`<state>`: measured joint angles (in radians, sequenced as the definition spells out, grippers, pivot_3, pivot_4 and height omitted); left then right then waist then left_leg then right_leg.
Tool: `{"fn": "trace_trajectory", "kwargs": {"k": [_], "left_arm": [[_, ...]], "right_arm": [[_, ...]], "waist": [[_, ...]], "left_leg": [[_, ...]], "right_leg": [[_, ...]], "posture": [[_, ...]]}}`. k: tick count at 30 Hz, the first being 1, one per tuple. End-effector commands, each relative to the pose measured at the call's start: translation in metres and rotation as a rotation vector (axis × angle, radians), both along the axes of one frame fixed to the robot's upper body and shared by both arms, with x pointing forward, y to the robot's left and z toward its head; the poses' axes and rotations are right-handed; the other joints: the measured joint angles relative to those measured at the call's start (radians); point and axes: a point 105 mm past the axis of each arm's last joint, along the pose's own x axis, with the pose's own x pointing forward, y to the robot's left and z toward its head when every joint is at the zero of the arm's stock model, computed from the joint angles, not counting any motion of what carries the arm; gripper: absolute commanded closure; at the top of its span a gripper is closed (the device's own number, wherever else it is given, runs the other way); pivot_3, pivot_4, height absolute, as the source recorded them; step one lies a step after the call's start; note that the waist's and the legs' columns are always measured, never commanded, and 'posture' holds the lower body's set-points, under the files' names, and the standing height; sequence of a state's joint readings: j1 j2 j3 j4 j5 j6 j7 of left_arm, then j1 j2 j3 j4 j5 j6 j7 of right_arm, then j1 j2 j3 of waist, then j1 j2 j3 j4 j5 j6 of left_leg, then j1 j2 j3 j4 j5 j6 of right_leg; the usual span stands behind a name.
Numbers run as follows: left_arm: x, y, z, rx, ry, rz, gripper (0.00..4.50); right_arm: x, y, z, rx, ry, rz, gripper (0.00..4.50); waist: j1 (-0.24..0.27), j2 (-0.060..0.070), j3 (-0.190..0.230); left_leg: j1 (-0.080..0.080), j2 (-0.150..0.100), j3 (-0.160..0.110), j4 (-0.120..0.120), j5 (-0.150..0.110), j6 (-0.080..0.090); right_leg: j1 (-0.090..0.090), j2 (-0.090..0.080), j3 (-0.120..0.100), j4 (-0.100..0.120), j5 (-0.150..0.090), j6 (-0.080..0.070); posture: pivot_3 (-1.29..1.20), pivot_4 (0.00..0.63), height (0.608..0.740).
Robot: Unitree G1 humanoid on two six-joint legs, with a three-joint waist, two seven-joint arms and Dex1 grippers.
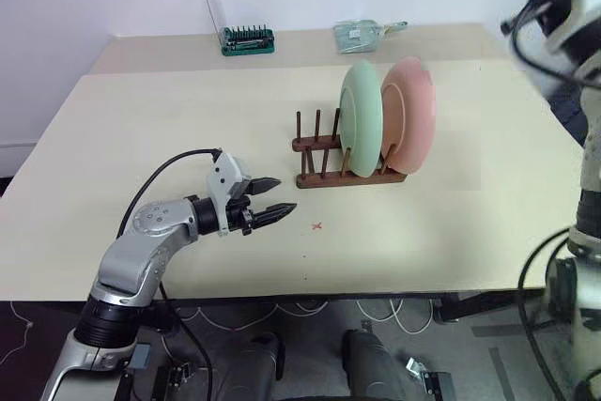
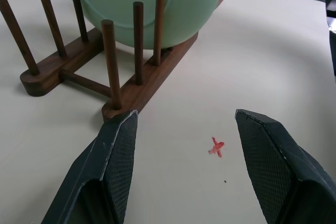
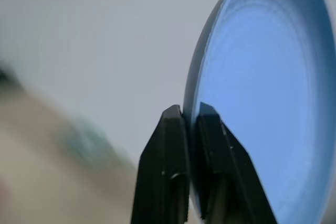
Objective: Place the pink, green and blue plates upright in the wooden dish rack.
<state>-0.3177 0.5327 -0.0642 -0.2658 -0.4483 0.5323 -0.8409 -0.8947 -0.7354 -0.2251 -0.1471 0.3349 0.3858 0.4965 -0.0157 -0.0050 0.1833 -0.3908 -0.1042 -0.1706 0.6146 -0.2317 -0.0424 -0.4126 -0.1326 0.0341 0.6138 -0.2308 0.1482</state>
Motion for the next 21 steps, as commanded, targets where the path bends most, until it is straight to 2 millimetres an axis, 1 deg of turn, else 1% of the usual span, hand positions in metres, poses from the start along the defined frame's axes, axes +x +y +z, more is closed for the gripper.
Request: {"fn": "trace_trajectory", "kwargs": {"k": [1, 2, 3, 4, 5, 7, 10, 12, 14, 18, 21], "left_arm": [[0.001, 0.001, 0.01, -0.009, -0.044, -0.003, 1.45], [0.005, 0.008, 0.01, -0.004, -0.047, 0.03, 1.45], [0.01, 0.017, 0.009, 0.004, -0.046, 0.07, 1.45], [0.013, 0.023, 0.008, 0.009, -0.046, 0.098, 1.45], [0.014, 0.029, 0.008, 0.013, -0.046, 0.115, 1.45], [0.014, 0.036, 0.008, 0.024, -0.049, 0.129, 1.45], [0.015, 0.044, 0.008, 0.039, -0.053, 0.15, 1.45], [0.014, 0.047, 0.008, 0.044, -0.055, 0.161, 1.45], [0.011, 0.048, 0.007, 0.045, -0.055, 0.159, 1.45], [0.009, 0.046, 0.006, 0.043, -0.054, 0.159, 1.45], [0.009, 0.044, 0.007, 0.042, -0.057, 0.158, 1.45]], "right_arm": [[-0.033, 0.043, -0.001, 0.008, 0.066, 0.33, 4.45], [-0.043, 0.068, -0.011, 0.072, 0.132, 0.507, 4.45], [-0.052, 0.092, -0.026, 0.113, 0.22, 0.663, 4.45], [-0.061, 0.109, -0.036, 0.138, 0.284, 0.77, 4.45], [-0.067, 0.123, -0.045, 0.166, 0.343, 0.855, 4.45], [-0.064, 0.136, -0.059, 0.238, 0.435, 0.886, 4.45], [-0.055, 0.14, -0.071, 0.338, 0.53, 0.886, 4.45], [-0.038, 0.139, -0.082, 0.438, 0.616, 0.826, 4.45], [-0.028, 0.137, -0.089, 0.5, 0.668, 0.795, 4.45], [-0.02, 0.13, -0.091, 0.546, 0.702, 0.768, 4.45], [-0.011, 0.127, -0.102, 0.572, 0.765, 0.721, 4.45]], "waist": [[0.001, 0.0, 0.0], [0.003, -0.001, 0.0], [0.003, -0.001, 0.0], [0.002, -0.001, 0.0], [-0.003, -0.001, 0.0], [-0.005, -0.001, 0.0], [0.002, -0.001, 0.0], [0.004, -0.001, 0.0], [0.001, -0.001, -0.001], [0.001, -0.001, 0.0], [-0.002, -0.001, 0.0]], "left_leg": [[0.0, 0.0, 0.0, 0.0, 0.0, 0.0], [0.0, 0.0, 0.0, 0.001, 0.0, 0.0], [0.0, 0.0, 0.0, 0.001, 0.0, 0.0], [0.0, 0.0, 0.0, 0.001, 0.0, 0.0], [0.0, 0.001, -0.001, 0.0, 0.0, 0.0], [0.0, 0.002, 0.0, -0.001, 0.0, 0.0], [-0.001, 0.001, 0.001, 0.0, 0.0, 0.0], [-0.001, 0.0, 0.0, 0.0, 0.0, 0.0], [-0.001, -0.001, 0.0, 0.0, 0.0, 0.0], [-0.001, -0.001, 0.001, -0.001, 0.0, 0.0], [-0.001, -0.001, 0.001, -0.001, 0.0, 0.0]], "right_leg": [[0.0, 0.0, 0.0, 0.0, 0.0, 0.0], [0.0, 0.0, 0.0, 0.0, 0.0, 0.0], [0.0, 0.0, 0.0, 0.0, 0.0, 0.0], [0.0, 0.0, 0.0, 0.0, 0.0, 0.0], [0.0, 0.0, 0.0, 0.0, 0.0, 0.0], [-0.003, 0.0, 0.0, 0.002, 0.0, -0.001], [-0.004, -0.001, 0.001, 0.003, 0.0, 0.0], [-0.004, -0.001, 0.001, 0.003, 0.0, 0.0], [-0.004, 0.0, 0.001, 0.003, 0.0, -0.001], [-0.005, 0.0, 0.001, 0.004, 0.0, -0.001], [-0.006, 0.0, 0.001, 0.004, 0.0, -0.001]], "posture": [[0.0, 0.15, 0.74], [0.0, 0.15, 0.74], [0.0, 0.15, 0.74], [0.0, 0.15, 0.74], [0.0, 0.15, 0.74], [0.0, 0.15, 0.74], [0.0, 0.15, 0.74], [0.0, 0.15, 0.74], [0.0, 0.15, 0.74], [0.0, 0.15, 0.74], [0.0, 0.15, 0.74]]}}
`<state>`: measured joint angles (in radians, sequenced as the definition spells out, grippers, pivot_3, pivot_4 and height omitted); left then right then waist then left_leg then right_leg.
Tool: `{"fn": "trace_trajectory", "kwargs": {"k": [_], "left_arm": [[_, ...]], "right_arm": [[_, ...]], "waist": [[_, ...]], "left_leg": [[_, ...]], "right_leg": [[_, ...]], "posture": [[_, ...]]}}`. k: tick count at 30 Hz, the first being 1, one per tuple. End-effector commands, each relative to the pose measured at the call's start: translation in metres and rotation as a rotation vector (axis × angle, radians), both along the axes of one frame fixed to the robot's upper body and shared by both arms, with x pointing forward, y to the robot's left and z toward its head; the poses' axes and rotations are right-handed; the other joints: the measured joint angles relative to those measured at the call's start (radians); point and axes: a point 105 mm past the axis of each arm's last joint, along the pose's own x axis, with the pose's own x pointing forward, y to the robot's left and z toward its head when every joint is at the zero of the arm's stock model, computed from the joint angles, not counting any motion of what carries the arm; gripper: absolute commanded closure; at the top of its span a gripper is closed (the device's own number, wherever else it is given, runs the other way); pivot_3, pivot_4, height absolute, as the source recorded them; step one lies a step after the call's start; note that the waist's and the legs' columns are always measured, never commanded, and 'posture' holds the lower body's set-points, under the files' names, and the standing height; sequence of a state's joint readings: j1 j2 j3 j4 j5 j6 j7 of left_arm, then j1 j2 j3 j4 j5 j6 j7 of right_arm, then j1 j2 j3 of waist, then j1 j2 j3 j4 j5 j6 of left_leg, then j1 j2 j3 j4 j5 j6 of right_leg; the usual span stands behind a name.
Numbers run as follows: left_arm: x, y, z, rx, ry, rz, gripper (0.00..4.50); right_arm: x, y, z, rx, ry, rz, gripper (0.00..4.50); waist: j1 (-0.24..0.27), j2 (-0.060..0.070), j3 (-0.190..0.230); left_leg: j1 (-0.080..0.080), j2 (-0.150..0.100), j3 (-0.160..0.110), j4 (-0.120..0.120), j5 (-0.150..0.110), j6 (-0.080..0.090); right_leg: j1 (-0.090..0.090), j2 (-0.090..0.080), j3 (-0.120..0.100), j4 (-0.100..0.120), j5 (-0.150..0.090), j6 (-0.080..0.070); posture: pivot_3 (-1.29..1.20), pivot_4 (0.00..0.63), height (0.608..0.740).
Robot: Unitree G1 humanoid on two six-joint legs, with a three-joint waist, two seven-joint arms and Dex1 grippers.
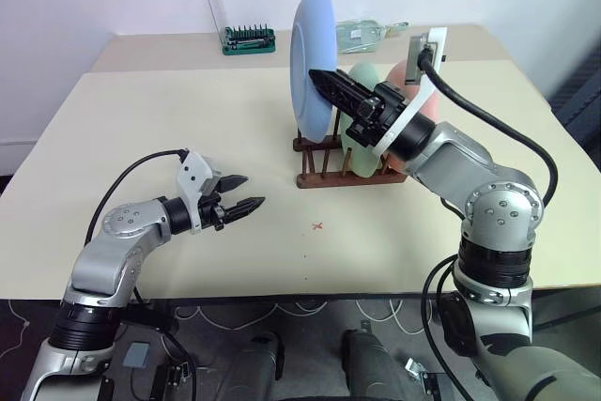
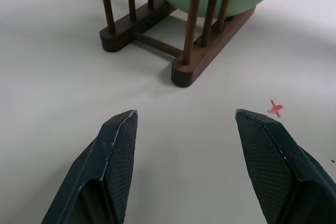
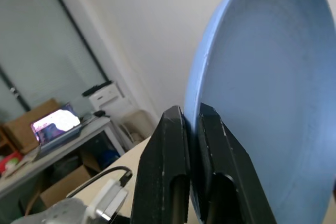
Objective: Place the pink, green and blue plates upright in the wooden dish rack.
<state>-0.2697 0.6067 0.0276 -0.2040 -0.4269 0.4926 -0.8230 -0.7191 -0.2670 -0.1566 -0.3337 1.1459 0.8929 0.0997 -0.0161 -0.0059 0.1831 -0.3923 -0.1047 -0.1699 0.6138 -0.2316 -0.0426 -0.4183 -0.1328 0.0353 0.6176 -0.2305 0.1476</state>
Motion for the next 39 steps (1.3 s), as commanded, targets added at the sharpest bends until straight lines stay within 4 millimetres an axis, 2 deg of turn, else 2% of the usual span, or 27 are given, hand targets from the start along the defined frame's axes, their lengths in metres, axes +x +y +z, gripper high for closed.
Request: {"fn": "trace_trajectory", "kwargs": {"k": [1, 11, 14, 18, 26, 28, 30, 34, 36, 38, 39], "left_arm": [[-0.002, -0.001, 0.014, -0.008, -0.056, -0.005, 1.45], [-0.002, -0.003, 0.014, -0.008, -0.055, -0.007, 1.45], [-0.002, -0.004, 0.014, -0.012, -0.055, -0.01, 1.45], [-0.002, -0.006, 0.014, -0.014, -0.053, -0.014, 1.45], [-0.003, -0.008, 0.013, -0.019, -0.049, -0.018, 1.45], [-0.003, -0.01, 0.012, -0.021, -0.049, -0.018, 1.45], [-0.003, -0.009, 0.011, -0.024, -0.047, -0.016, 1.45], [-0.003, -0.007, 0.009, -0.025, -0.042, -0.009, 1.45], [-0.001, -0.003, 0.005, -0.016, -0.035, 0.004, 1.45], [0.002, 0.004, 0.003, -0.018, -0.027, 0.025, 1.45], [0.002, 0.006, 0.002, -0.02, -0.024, 0.03, 1.45]], "right_arm": [[0.003, -0.003, 0.0, -0.005, 0.027, -0.016, 4.45], [0.014, 0.002, -0.022, -0.036, 0.164, -0.041, 4.45], [0.015, 0.001, -0.021, -0.039, 0.163, -0.05, 3.44], [0.013, 0.0, -0.013, -0.099, 0.09, -0.07, 1.53], [0.005, -0.005, -0.002, -0.221, -0.026, -0.091, 1.53], [-0.004, -0.014, 0.009, -0.293, -0.12, -0.107, 1.53], [-0.023, -0.026, 0.026, -0.357, -0.265, -0.106, 1.53], [-0.045, -0.056, 0.03, -0.427, -0.383, -0.114, 1.53], [-0.046, -0.095, 0.01, -0.508, -0.349, -0.21, 1.53], [-0.05, -0.137, -0.024, -0.594, -0.227, -0.276, 1.53], [-0.052, -0.149, -0.035, -0.623, -0.19, -0.292, 1.53]], "waist": [[-0.003, 0.0, 0.0], [-0.003, 0.0, 0.0], [-0.003, 0.0, 0.0], [-0.003, 0.0, 0.0], [-0.004, 0.0, 0.0], [-0.002, 0.0, 0.0], [0.004, 0.0, 0.001], [0.006, -0.002, 0.0], [0.011, -0.004, -0.001], [0.014, -0.005, -0.001], [0.019, -0.005, -0.001]], "left_leg": [[0.0, 0.0, 0.0, 0.0, 0.0, 0.0], [0.0, 0.0, 0.0, 0.0, 0.0, 0.0], [0.0, 0.0, 0.0, 0.0, 0.0, 0.0], [0.0, 0.0, 0.001, 0.0, 0.0, 0.0], [0.0, 0.0, 0.001, 0.0, 0.0, 0.0], [0.0, 0.0, 0.001, 0.0, 0.0, 0.0], [-0.001, 0.0, 0.001, 0.0, 0.0, 0.0], [-0.003, 0.0, 0.0, 0.0, 0.0, 0.001], [-0.002, 0.0, 0.001, 0.0, -0.001, 0.001], [0.0, 0.0, 0.0, 0.001, -0.001, 0.002], [-0.001, -0.001, 0.001, 0.001, -0.001, 0.002]], "right_leg": [[0.0, 0.0, 0.0, 0.0, 0.0, 0.0], [-0.001, 0.0, 0.0, 0.001, 0.0, 0.0], [-0.001, 0.0, 0.0, 0.001, 0.0, 0.0], [-0.001, 0.0, 0.0, 0.001, 0.0, 0.0], [-0.001, 0.0, 0.0, 0.001, 0.0, 0.0], [-0.001, 0.0, 0.0, 0.001, 0.0, 0.0], [-0.001, 0.0, 0.0, 0.0, 0.0, 0.0], [0.0, 0.0, -0.001, -0.003, 0.0, 0.001], [0.001, 0.0, -0.001, -0.004, 0.0, 0.001], [0.005, 0.0, -0.002, -0.005, -0.001, 0.001], [0.005, -0.001, -0.002, -0.006, -0.001, 0.001]], "posture": [[0.0, 0.15, 0.74], [0.0, 0.15, 0.74], [0.0, 0.15, 0.74], [0.0, 0.15, 0.74], [0.0, 0.15, 0.74], [0.0, 0.15, 0.74], [0.0, 0.15, 0.74], [0.0, 0.15, 0.74], [0.0, 0.15, 0.74], [0.0, 0.15, 0.74], [0.0, 0.15, 0.74]]}}
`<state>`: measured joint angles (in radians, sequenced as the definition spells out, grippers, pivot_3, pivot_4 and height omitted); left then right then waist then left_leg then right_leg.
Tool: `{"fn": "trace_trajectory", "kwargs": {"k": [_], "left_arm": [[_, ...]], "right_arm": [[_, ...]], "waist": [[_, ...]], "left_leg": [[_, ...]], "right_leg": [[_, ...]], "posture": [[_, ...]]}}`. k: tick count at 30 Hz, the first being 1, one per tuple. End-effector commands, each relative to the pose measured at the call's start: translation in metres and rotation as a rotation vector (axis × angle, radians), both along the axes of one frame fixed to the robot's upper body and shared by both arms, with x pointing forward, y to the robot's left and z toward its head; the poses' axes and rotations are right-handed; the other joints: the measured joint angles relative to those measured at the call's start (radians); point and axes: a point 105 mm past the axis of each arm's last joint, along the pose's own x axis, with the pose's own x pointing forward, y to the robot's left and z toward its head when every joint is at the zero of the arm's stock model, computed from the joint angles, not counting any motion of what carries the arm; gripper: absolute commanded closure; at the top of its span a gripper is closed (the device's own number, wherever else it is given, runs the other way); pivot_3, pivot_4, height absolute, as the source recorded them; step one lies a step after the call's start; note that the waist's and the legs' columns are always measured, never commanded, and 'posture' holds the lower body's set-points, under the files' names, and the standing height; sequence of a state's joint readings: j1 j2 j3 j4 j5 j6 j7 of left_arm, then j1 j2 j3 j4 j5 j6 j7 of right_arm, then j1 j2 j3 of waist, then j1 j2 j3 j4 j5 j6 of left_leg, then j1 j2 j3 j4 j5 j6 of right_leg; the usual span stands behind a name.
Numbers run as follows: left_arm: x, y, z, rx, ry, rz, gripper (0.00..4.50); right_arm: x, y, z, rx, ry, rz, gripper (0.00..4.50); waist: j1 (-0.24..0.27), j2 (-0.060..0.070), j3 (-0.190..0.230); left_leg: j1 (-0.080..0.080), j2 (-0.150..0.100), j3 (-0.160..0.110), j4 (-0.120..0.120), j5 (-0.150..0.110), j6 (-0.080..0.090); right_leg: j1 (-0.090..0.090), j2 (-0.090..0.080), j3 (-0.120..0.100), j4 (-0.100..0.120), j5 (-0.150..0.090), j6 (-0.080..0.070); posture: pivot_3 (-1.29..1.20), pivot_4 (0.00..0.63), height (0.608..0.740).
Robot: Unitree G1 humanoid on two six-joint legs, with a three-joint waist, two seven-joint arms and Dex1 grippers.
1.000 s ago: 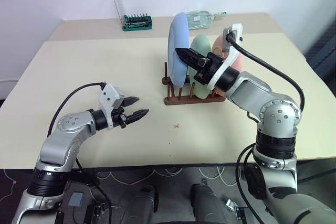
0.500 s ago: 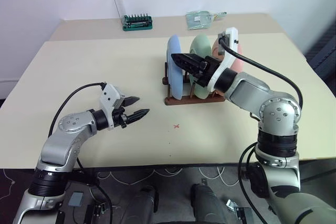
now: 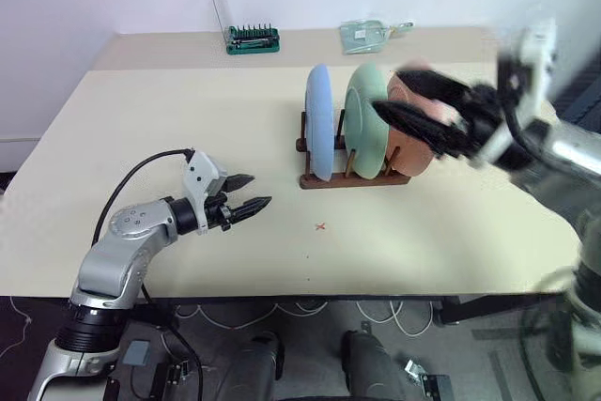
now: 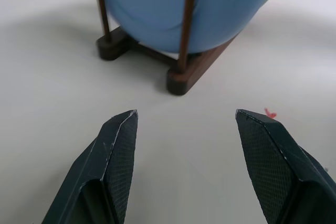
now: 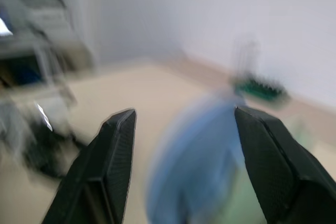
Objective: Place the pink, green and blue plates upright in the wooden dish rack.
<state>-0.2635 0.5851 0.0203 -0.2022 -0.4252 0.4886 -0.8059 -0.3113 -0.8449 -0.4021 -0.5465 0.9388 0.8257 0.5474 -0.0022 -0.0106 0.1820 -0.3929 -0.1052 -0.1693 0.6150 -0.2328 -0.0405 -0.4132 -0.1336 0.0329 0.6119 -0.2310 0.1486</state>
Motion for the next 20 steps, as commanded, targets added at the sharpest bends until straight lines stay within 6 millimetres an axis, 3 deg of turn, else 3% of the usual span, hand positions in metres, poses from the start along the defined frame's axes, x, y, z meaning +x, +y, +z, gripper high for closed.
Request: {"fn": "trace_trajectory", "kwargs": {"k": [1, 5, 7, 11, 20], "left_arm": [[0.002, 0.008, 0.005, -0.004, -0.028, 0.024, 1.45], [0.007, 0.013, -0.004, -0.004, -0.02, 0.05, 1.45], [0.011, 0.018, -0.007, 0.004, -0.029, 0.081, 1.45], [0.011, 0.026, -0.012, 0.029, -0.037, 0.11, 1.45], [0.005, 0.029, -0.018, 0.034, -0.038, 0.166, 1.45]], "right_arm": [[-0.011, -0.043, -0.014, -0.079, 0.007, -0.088, 1.53], [-0.008, -0.079, -0.071, -0.235, 0.107, -0.224, 1.53], [-0.002, -0.089, -0.083, -0.23, 0.103, -0.264, 1.53], [0.01, -0.098, -0.089, -0.212, 0.065, -0.298, 1.53], [0.024, -0.096, -0.101, -0.219, 0.054, -0.288, 1.53]], "waist": [[0.005, 0.0, 0.0], [-0.009, 0.002, 0.0], [-0.015, 0.002, 0.0], [-0.013, 0.002, 0.001], [-0.008, 0.002, 0.001]], "left_leg": [[0.001, 0.0, 0.001, 0.0, 0.0, 0.0], [0.003, 0.001, 0.003, 0.001, 0.0, 0.0], [0.004, 0.002, 0.003, 0.0, 0.0, 0.0], [0.004, 0.002, 0.004, 0.0, 0.0, 0.0], [0.003, 0.001, 0.002, 0.001, 0.0, 0.0]], "right_leg": [[0.001, 0.0, 0.0, 0.0, 0.0, 0.0], [0.001, 0.001, 0.002, 0.001, 0.0, 0.0], [0.002, 0.001, 0.002, 0.001, 0.0, 0.0], [0.002, 0.001, 0.002, 0.001, 0.0, 0.0], [0.002, 0.0, 0.002, 0.0, 0.0, 0.0]], "posture": [[0.0, 0.15, 0.74], [0.0, 0.15, 0.74], [0.0, 0.15, 0.74], [0.0, 0.15, 0.74], [0.0, 0.15, 0.74]]}}
